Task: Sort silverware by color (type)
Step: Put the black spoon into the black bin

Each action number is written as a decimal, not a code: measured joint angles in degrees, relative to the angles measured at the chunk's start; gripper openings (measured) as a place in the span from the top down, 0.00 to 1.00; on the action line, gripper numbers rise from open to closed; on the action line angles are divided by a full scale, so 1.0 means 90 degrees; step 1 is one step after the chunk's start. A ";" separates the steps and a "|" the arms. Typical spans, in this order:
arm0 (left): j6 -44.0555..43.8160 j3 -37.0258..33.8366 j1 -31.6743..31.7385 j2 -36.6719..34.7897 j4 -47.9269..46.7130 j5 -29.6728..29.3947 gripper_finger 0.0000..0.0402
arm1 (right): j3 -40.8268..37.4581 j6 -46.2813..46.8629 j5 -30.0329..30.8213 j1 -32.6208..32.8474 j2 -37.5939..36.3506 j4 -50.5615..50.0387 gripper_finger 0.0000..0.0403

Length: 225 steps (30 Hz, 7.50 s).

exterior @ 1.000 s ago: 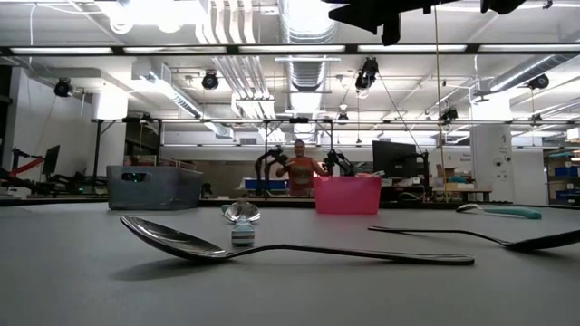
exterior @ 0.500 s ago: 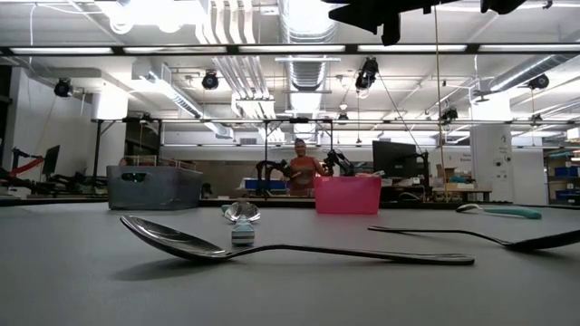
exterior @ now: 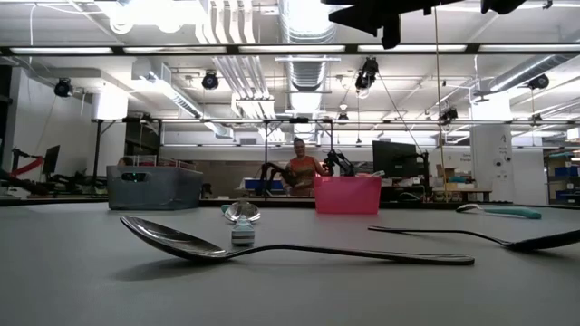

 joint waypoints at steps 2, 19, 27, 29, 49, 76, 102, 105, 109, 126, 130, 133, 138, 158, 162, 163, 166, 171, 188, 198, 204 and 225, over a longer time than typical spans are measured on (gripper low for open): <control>0.1044 0.0009 0.0479 -0.0077 -0.0031 -0.0064 0.80 | 0.0008 0.0137 0.0000 0.0000 0.0000 -0.0119 0.55; 0.8539 -0.1516 0.3451 -0.2183 0.2771 -0.1141 0.81 | 0.1833 0.2986 -0.0171 0.0015 0.0931 -0.5853 0.55; 1.0586 -0.3248 0.4265 -0.3355 0.7161 -0.1131 0.81 | 0.3296 0.4313 -0.1816 0.0059 0.2278 -0.7959 0.55; 1.0773 -0.3554 0.4363 -0.3535 0.7881 -0.1135 0.81 | 0.3753 0.4367 -0.2272 0.0100 0.2653 -0.8454 0.55; 1.0646 -0.3924 0.4422 -0.6033 0.6546 -0.1483 0.81 | 0.4789 0.5137 -0.4177 0.0408 0.4360 -1.2124 0.55; 0.9568 -0.3924 0.4422 -0.6142 0.6447 -0.1388 0.81 | 0.4782 0.7757 -0.4308 0.1467 0.4393 -1.0432 0.55; 0.9622 -0.3909 0.4422 -0.5896 0.6522 -0.1393 0.81 | 0.5005 0.6273 -0.3582 0.1350 0.5520 -1.0213 0.68; 0.9622 -0.3909 0.4422 -0.5898 0.6522 -0.1393 0.81 | 0.5012 0.5987 -0.3580 0.1350 0.5527 -1.0176 0.76; 0.9622 -0.3909 0.4422 -0.5895 0.6522 -0.1393 0.81 | 0.5005 0.5469 -0.3544 0.1350 0.5530 -1.0239 0.88; 0.9624 -0.3909 0.4422 -0.5743 0.6522 -0.1396 0.81 | 0.4979 0.2629 -0.3364 0.1305 0.5477 -1.0620 0.97; 0.9624 -0.3909 0.4421 -0.5750 0.6522 -0.1396 0.81 | 0.5026 0.2769 -0.3334 0.1283 0.5443 -1.0726 0.97; 0.9624 -0.3909 0.4422 -0.5745 0.6524 -0.1396 0.81 | 0.5112 0.2913 -0.3342 0.1280 0.5421 -1.0785 0.95; 0.9622 -0.3909 0.4422 -0.5745 0.6524 -0.1396 0.81 | 0.5185 0.3135 -0.3376 0.1277 0.5416 -1.0872 0.84; 0.9595 -0.3909 0.4422 -0.5745 0.6519 -0.1396 0.81 | 0.5324 0.4027 -0.4065 0.1829 0.4774 -1.2841 0.85; 0.9593 -0.3909 0.4420 -0.5745 0.6519 -0.1396 0.81 | 0.5006 0.4559 -0.4064 0.2121 0.4524 -1.2439 0.96; 0.9593 -0.3909 0.4421 -0.5744 0.6520 -0.1396 0.81 | 0.4913 0.4634 -0.4059 0.2176 0.4492 -1.2284 0.97; 0.9654 -0.3894 0.4422 -0.5745 0.6513 -0.1396 0.81 | 0.4618 0.4780 -0.4029 0.2234 0.4466 -1.1825 0.98; 0.9992 -0.3729 0.4420 -0.5740 0.6550 -0.1398 0.81 | 0.4068 0.4908 -0.4056 0.2227 0.4490 -1.1009 0.98; 1.0083 -0.3705 0.4422 -0.5721 0.6573 -0.1396 0.81 | 0.2903 0.4419 -0.3044 0.1795 0.4452 -1.1220 0.98; 1.0103 -0.3705 0.4421 -0.5721 0.6575 -0.1398 0.81 | 0.3355 0.3031 -0.0934 0.1416 0.4452 -1.1398 0.98; 1.0105 -0.3705 0.4421 -0.5721 0.6574 -0.1398 0.81 | 0.3880 0.2905 -0.0929 0.1057 0.4452 -1.1945 0.98; 1.0104 -0.3705 0.4421 -0.5721 0.6573 -0.1398 0.81 | 0.3988 0.4880 -0.3665 0.1252 0.3773 -1.1065 0.98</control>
